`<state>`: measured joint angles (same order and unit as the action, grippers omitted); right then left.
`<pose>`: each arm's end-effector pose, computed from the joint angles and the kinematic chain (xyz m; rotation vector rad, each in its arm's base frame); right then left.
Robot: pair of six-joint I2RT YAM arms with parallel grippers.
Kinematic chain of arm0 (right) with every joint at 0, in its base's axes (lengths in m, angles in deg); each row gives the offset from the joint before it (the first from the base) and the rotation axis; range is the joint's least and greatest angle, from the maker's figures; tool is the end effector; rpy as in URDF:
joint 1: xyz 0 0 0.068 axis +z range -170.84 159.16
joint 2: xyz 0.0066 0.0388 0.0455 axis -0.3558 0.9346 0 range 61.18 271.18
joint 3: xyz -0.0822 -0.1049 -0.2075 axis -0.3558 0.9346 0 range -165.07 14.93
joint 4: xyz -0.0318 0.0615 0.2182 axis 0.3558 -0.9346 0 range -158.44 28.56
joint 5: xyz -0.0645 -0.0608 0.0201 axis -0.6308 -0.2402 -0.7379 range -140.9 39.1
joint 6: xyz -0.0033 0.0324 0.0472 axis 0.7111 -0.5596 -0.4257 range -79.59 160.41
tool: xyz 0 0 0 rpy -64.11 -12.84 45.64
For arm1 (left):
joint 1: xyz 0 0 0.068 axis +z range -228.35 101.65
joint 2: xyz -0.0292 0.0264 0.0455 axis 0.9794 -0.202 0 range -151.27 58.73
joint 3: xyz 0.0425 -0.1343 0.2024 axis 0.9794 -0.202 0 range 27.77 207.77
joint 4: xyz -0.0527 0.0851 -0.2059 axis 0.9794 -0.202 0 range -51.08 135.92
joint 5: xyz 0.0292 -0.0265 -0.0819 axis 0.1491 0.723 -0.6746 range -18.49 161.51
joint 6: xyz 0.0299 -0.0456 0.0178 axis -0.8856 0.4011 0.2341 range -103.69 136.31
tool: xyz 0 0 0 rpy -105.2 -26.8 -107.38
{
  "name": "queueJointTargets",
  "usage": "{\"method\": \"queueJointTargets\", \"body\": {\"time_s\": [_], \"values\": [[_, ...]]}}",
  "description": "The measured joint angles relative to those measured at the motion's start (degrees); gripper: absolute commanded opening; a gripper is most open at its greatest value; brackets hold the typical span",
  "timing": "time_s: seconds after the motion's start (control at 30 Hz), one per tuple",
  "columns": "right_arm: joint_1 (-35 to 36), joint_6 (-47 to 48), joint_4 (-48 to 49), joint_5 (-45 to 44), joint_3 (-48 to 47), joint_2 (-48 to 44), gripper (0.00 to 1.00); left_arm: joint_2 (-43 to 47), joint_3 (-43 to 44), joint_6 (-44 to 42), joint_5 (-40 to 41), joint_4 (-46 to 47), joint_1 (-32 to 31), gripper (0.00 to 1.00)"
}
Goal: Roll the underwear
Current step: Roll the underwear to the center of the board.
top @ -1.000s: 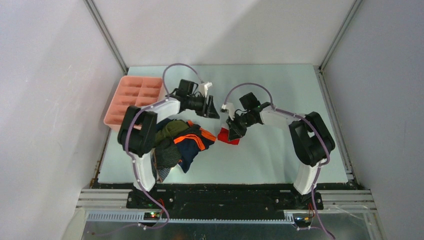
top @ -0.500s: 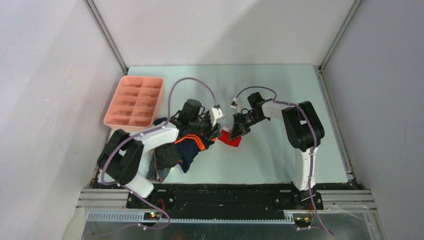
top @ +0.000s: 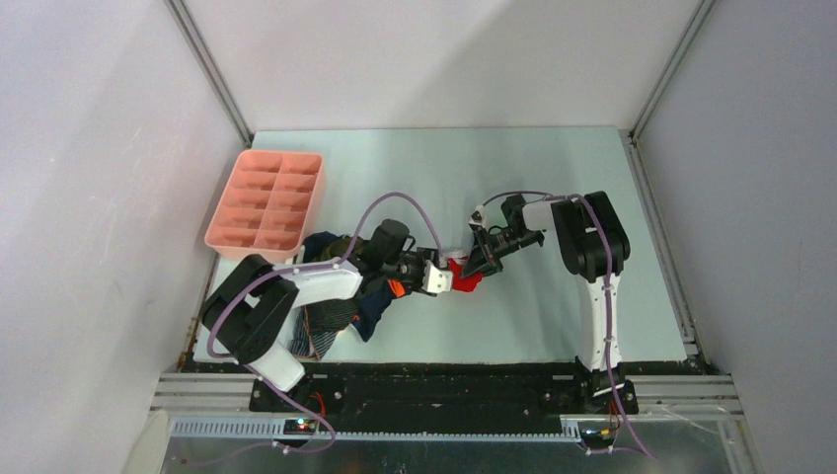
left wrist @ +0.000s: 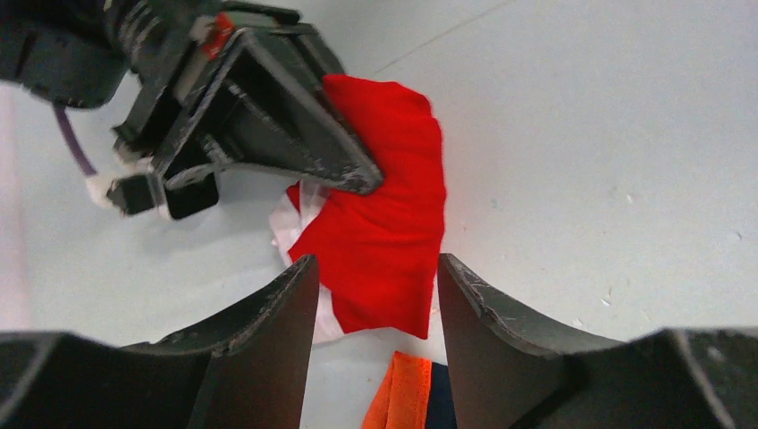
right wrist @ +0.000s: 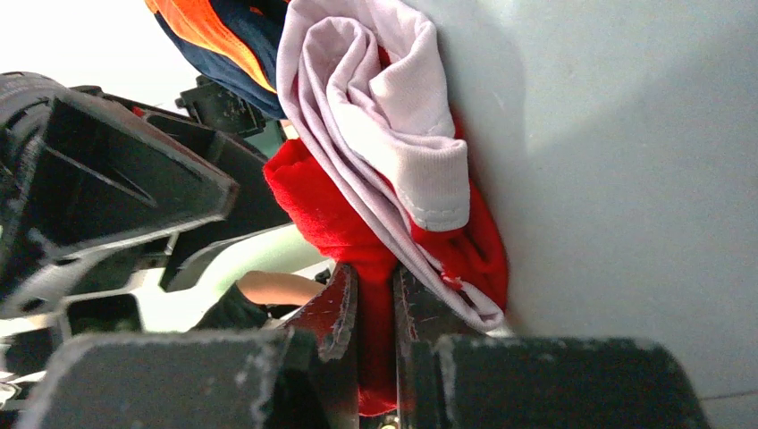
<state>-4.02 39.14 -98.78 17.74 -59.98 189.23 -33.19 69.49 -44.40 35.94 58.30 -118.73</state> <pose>0.3136 0.1343 0.0792 0.3248 -2.4313 -1.6518 0.2078 -0.2077 0.1616 1.8351 1.0821 -0.4827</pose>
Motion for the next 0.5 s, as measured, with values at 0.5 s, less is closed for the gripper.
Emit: {"method": "queueJointTargets", "body": {"time_s": [0.5], "values": [[2.86,5.49,-8.59,-6.16,-7.1,-0.15,0.0,-0.87,0.59,-20.44,-0.72,-11.58,-1.9,0.59]]}}
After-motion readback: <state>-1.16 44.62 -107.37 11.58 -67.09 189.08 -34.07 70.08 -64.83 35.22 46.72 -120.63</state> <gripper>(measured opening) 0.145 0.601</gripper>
